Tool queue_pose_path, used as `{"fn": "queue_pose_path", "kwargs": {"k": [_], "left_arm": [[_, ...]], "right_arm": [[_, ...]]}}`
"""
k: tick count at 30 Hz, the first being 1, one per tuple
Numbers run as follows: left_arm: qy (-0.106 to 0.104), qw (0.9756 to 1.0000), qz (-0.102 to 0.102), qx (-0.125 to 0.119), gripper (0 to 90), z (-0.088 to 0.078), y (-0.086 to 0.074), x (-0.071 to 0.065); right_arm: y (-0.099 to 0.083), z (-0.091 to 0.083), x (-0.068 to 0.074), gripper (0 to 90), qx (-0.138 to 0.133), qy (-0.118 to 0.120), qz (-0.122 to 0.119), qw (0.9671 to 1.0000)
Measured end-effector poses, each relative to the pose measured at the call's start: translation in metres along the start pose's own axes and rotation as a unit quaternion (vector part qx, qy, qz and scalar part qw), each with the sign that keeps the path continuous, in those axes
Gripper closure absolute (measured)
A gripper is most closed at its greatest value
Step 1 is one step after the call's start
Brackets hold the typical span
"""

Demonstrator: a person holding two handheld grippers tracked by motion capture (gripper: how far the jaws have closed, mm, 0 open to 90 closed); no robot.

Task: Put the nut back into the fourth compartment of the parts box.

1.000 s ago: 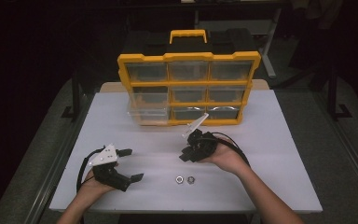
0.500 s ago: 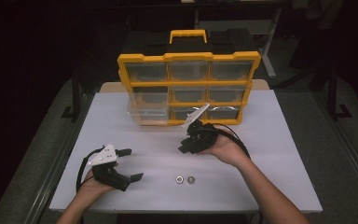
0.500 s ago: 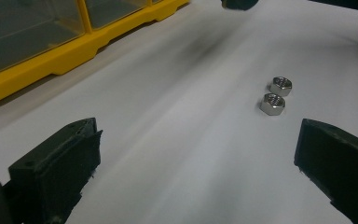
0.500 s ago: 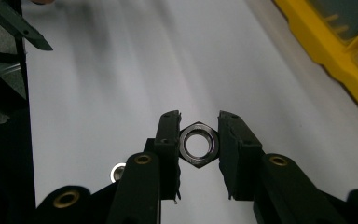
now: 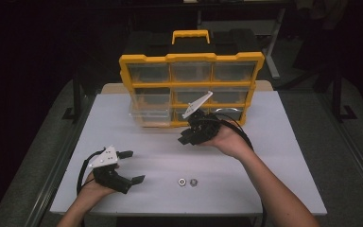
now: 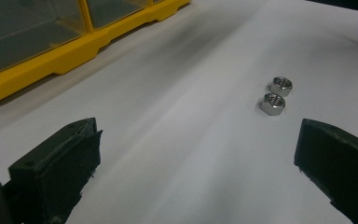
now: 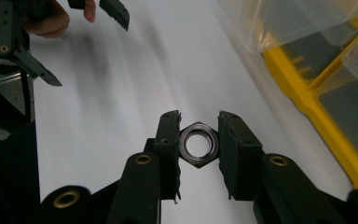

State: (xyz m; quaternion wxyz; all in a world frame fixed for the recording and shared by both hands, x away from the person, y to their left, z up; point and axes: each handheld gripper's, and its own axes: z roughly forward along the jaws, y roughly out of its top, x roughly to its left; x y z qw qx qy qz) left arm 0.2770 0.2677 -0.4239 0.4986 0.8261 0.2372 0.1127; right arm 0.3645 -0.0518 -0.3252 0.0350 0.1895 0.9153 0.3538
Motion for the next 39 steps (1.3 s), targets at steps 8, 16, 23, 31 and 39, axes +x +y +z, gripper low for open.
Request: {"fn": "queue_pose_path", "kwargs": {"k": [8, 16, 23, 31, 39], "left_arm": [[0.001, 1.0000, 0.001, 0.001, 0.4, 0.000, 0.000, 0.000], [0.001, 1.0000, -0.006, -0.003, 0.4, 0.000, -0.001, -0.001], [0.002, 1.0000, -0.003, -0.001, 0.4, 0.000, -0.001, 0.000], [0.000, 1.0000, -0.003, 0.001, 0.4, 0.000, 0.000, -0.001], [0.000, 1.0000, -0.003, 0.002, 0.4, 0.000, 0.000, -0.001]], "right_arm": [[0.017, -0.013, -0.004, 68.9, -0.013, -0.009, -0.009, 0.9998], [0.031, -0.020, -0.005, 68.8, -0.018, -0.015, -0.005, 0.9997], [0.041, -0.030, -0.007, 68.8, -0.030, -0.020, 0.003, 0.9994], [0.055, -0.039, -0.016, 68.8, -0.048, -0.015, 0.013, 0.9987], [0.073, -0.040, -0.022, 68.7, -0.056, -0.017, 0.002, 0.9983]]}}
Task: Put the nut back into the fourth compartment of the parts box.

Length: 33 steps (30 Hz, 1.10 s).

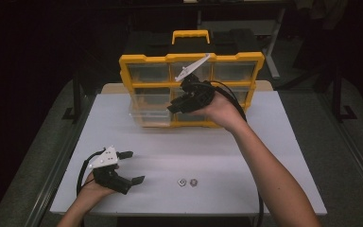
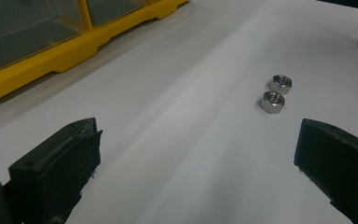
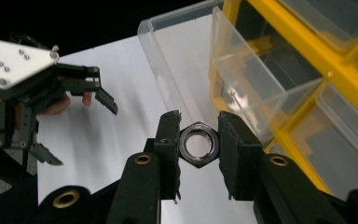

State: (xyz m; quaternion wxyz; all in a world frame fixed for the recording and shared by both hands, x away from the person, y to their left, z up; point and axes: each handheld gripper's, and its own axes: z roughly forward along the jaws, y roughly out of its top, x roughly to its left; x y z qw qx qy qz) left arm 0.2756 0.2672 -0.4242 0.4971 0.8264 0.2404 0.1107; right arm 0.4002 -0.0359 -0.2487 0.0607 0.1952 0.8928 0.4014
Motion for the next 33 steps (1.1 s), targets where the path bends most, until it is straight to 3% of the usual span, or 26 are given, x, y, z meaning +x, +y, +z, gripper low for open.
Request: {"fn": "queue_pose_path", "kwargs": {"k": [16, 22, 26, 30, 33], "left_arm": [[-0.002, 1.0000, 0.002, 0.000, 0.4, 0.000, 0.000, -0.002], [-0.002, 1.0000, 0.001, -0.001, 0.5, 0.001, 0.000, -0.002], [-0.003, 1.0000, 0.000, -0.002, 0.4, 0.000, 0.001, -0.002], [-0.003, 1.0000, 0.000, -0.002, 0.4, 0.000, 0.000, -0.002], [-0.004, 1.0000, -0.002, -0.003, 0.4, 0.000, 0.000, -0.002]], "right_arm": [[0.025, 0.026, -0.007, 68.6, 0.005, -0.005, -0.003, 1.0000], [0.029, 0.036, -0.007, 68.6, 0.018, -0.003, 0.015, 0.9997], [0.029, 0.041, -0.009, 68.5, 0.024, -0.004, 0.003, 0.9997], [0.029, 0.040, -0.011, 56.3, 0.012, -0.008, 0.001, 0.9999], [0.029, 0.035, -0.010, 49.1, -0.003, -0.008, 0.019, 0.9998]]}}
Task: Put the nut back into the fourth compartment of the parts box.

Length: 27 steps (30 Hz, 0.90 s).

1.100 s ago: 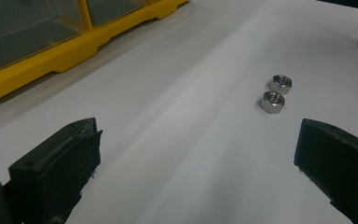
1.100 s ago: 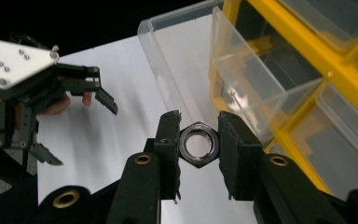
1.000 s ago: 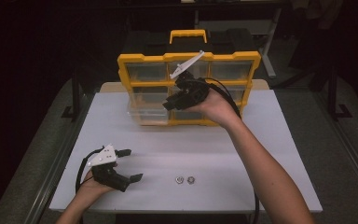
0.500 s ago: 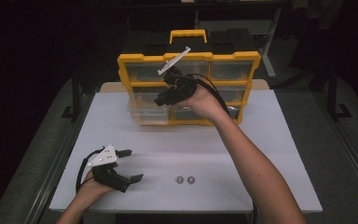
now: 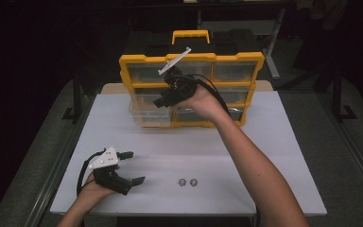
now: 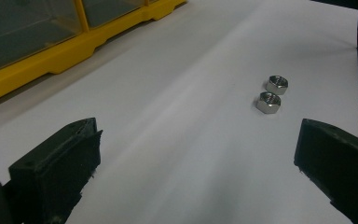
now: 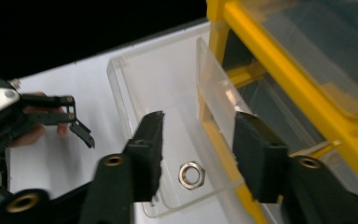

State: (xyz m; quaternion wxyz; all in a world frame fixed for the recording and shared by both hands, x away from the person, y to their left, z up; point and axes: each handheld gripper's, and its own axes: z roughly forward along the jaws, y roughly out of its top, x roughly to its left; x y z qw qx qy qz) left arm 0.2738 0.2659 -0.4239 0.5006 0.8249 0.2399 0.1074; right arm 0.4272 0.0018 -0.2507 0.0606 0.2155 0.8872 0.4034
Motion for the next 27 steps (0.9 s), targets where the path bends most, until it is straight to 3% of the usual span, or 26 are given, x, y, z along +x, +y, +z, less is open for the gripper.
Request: {"fn": "queue_pose_path", "kwargs": {"k": [2, 5, 15, 27], "left_arm": [[0.000, 1.0000, -0.002, -0.001, 0.4, 0.000, 0.000, 0.000], [0.002, 1.0000, 0.004, 0.005, 0.4, -0.001, 0.000, 0.001], [0.001, 1.0000, -0.004, 0.001, 0.4, -0.001, -0.001, 0.001], [0.000, 1.0000, -0.002, 0.004, 0.4, 0.000, -0.001, 0.001]], "right_arm": [[-0.001, -0.004, -0.001, 46.3, -0.005, 0.003, 0.004, 1.0000], [-0.003, -0.010, -0.004, 42.0, -0.012, -0.003, -0.015, 0.9998], [-0.021, -0.031, 0.002, 32.8, -0.023, -0.004, -0.008, 0.9997], [-0.052, -0.033, 0.010, 23.2, -0.018, -0.004, -0.014, 0.9997]]}}
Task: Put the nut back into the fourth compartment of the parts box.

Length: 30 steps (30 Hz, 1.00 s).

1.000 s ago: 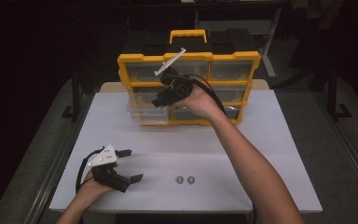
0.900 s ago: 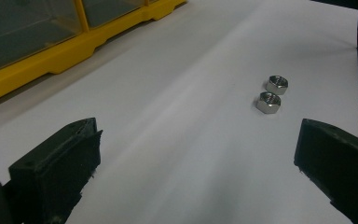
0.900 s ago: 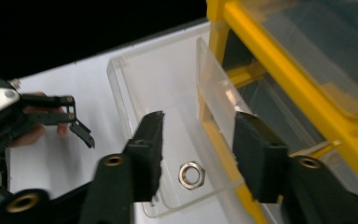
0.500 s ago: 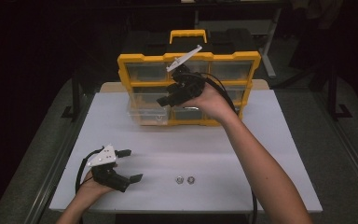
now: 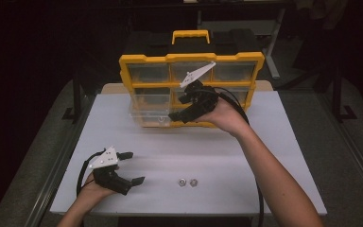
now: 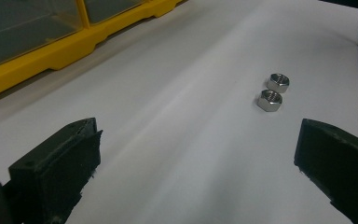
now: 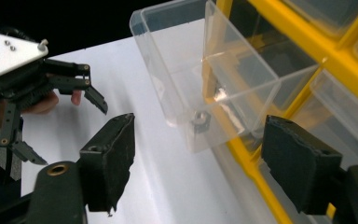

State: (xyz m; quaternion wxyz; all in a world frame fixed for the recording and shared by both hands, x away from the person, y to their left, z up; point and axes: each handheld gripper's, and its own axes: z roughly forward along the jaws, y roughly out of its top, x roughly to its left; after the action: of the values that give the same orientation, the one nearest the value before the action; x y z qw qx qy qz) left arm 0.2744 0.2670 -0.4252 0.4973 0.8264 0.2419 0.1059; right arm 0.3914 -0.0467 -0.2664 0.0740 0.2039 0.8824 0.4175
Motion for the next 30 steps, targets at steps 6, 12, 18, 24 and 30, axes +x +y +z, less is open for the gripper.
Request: {"fn": "queue_pose_path", "kwargs": {"k": [6, 12, 18, 24, 30], "left_arm": [[0.000, 1.0000, 0.001, -0.001, 0.4, 0.000, 0.000, 0.000], [-0.001, 1.0000, 0.003, 0.004, 0.4, 0.000, 0.000, 0.000], [-0.001, 1.0000, 0.004, 0.006, 0.4, 0.000, 0.000, 0.000], [-0.001, 1.0000, 0.003, 0.006, 0.4, 0.000, 0.000, 0.000], [-0.001, 1.0000, 0.002, 0.004, 0.4, 0.000, 0.000, -0.001]], "right_arm": [[-0.014, 0.003, 0.004, 21.5, 0.000, 0.008, 0.003, 1.0000], [-0.032, 0.009, 0.009, 19.9, 0.002, 0.014, 0.003, 0.9999], [-0.049, 0.016, 0.013, 17.0, 0.005, 0.018, 0.008, 0.9998], [-0.061, 0.019, 0.019, 17.2, 0.001, 0.023, 0.010, 0.9997], [-0.073, 0.024, 0.026, 17.3, 0.004, 0.029, 0.010, 0.9995]]}}
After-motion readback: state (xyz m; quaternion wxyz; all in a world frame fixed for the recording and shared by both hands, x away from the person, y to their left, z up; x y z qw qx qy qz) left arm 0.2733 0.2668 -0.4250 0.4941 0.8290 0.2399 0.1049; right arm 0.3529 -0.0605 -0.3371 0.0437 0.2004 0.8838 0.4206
